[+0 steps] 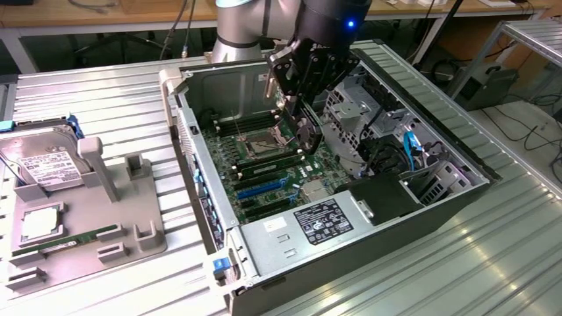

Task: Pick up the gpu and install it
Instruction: 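Insert the gpu into the slot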

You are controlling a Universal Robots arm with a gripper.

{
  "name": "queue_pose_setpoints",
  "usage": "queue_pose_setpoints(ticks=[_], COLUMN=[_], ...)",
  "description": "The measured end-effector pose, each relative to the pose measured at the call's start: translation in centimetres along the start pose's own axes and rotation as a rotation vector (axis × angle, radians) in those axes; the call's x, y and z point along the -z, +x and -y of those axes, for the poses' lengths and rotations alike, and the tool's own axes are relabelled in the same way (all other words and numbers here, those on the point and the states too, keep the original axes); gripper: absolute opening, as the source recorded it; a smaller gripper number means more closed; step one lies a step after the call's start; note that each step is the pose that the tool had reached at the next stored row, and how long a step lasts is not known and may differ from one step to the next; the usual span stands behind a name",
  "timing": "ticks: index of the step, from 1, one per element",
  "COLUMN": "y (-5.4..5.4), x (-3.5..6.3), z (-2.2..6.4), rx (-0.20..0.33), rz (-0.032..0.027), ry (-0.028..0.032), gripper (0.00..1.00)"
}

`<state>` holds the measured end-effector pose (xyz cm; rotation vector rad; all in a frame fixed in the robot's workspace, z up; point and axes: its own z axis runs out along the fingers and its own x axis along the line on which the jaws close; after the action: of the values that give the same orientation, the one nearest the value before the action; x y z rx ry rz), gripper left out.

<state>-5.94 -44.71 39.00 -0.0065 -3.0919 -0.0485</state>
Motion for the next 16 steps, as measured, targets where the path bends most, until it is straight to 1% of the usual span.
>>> queue_pose_setpoints(ticks=[3, 5, 12, 13, 16], y=[0.00, 0.00, -0.01, -0.01, -0.01], x=[0.00, -0.02, -0.05, -0.07, -0.08], z=[0.00, 0.00, 0.00, 0.00, 0.00], rx=[0.000, 0.012, 0.160, 0.228, 0.292], rz=[0.0001, 0.0005, -0.0009, -0.0016, -0.0023], ry=[-0.0001, 0.0005, 0.0078, 0.0111, 0.0143], gripper=[0.26, 0.26, 0.26, 0.26, 0.26])
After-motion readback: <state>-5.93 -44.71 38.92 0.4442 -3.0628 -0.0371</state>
